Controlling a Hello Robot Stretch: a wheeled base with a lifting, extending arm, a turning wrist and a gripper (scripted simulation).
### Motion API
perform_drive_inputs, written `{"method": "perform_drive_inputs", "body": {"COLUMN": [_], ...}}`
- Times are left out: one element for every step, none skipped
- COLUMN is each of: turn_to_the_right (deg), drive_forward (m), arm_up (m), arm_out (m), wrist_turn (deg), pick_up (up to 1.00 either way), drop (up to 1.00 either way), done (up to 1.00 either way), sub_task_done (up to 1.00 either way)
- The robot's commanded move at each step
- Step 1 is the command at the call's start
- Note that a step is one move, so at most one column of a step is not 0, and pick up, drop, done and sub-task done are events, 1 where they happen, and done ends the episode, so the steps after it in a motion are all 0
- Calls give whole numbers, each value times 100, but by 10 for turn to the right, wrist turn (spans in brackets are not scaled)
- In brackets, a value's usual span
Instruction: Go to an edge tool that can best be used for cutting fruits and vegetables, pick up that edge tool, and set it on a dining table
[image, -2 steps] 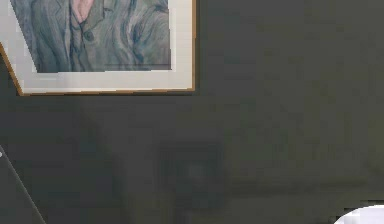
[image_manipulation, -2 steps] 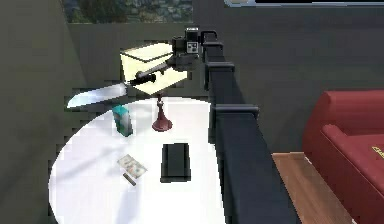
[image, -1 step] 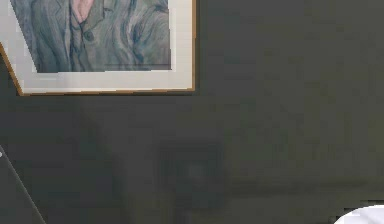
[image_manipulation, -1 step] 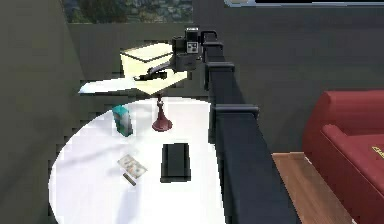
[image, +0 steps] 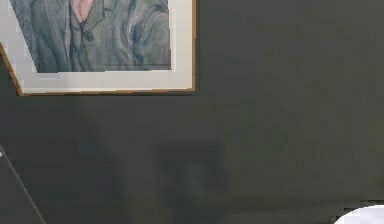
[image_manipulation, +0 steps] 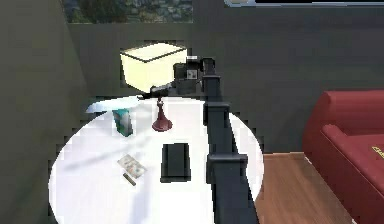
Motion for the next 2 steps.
{"method": "perform_drive_inputs", "body": {"turn_to_the_right": [0, 0], "drive_forward": [0, 0], "arm_up": [-32, 0], "arm_out": [0, 0], "wrist_turn": [0, 0], "pick_up": [0, 0], "drop": [0, 100], "done": [0, 0], "sub_task_done": [0, 0]}}
